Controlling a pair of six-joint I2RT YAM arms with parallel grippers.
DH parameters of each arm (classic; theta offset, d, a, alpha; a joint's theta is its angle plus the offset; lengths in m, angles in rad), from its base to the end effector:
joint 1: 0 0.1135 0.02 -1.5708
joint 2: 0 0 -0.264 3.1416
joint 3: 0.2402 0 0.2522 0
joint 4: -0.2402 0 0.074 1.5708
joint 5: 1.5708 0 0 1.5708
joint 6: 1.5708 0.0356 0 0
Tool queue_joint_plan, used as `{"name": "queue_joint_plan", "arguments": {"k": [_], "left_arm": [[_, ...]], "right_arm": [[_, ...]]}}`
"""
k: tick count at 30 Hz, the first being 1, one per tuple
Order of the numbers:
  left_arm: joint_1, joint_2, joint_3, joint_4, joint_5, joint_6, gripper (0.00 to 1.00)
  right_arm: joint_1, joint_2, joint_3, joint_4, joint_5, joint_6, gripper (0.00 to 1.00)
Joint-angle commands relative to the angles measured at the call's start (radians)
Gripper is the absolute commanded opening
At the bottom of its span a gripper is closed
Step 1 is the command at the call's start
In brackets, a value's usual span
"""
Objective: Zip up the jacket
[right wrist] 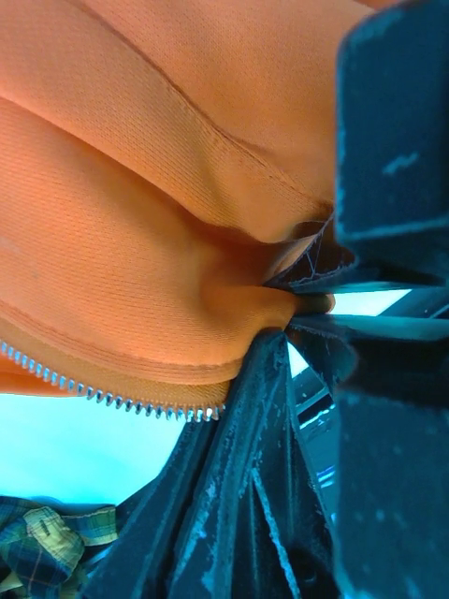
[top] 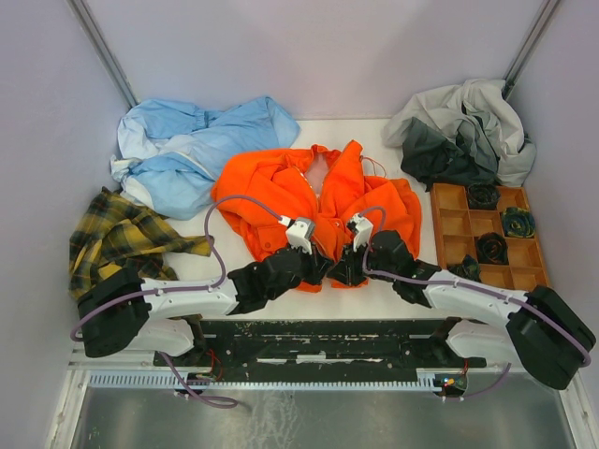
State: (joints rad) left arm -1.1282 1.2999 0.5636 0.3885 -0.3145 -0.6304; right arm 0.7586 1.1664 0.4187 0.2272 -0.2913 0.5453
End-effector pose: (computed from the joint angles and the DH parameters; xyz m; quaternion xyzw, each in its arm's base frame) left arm 0.1267 -0.2416 0.2111 0.1121 0.8059 -0.3550 0.4603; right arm 0.1601 0.1659 0.1799 -0.1635 0.8435 0.4008 0.3181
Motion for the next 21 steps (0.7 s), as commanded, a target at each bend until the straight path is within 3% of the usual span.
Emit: {"name": "queue_joint_plan", "arguments": {"k": [1, 5, 13, 21], "left_arm": [[-0.006, -0.021, 0.034, 0.007, -0.016, -0.010, 0.11], [-0.004, -0.086, 0.019, -0.049, -0.041, 0.005, 0.25], [-0.003, -0.244, -0.090, -0.050, -0.085, 0.045, 0.57], [0.018, -0.316, -0.219, 0.131, 0.049, 0.242, 0.67]], "right_arm": [[0.002, -0.039, -0.008, 0.058, -0.008, -0.020, 0.12], [0.003, -0.084, -0.001, 0.017, -0.002, -0.057, 0.00], [0.002, -0.184, 0.018, -0.059, 0.002, -0.135, 0.00], [0.003, -0.240, 0.061, -0.157, -0.050, -0.234, 0.00]]}}
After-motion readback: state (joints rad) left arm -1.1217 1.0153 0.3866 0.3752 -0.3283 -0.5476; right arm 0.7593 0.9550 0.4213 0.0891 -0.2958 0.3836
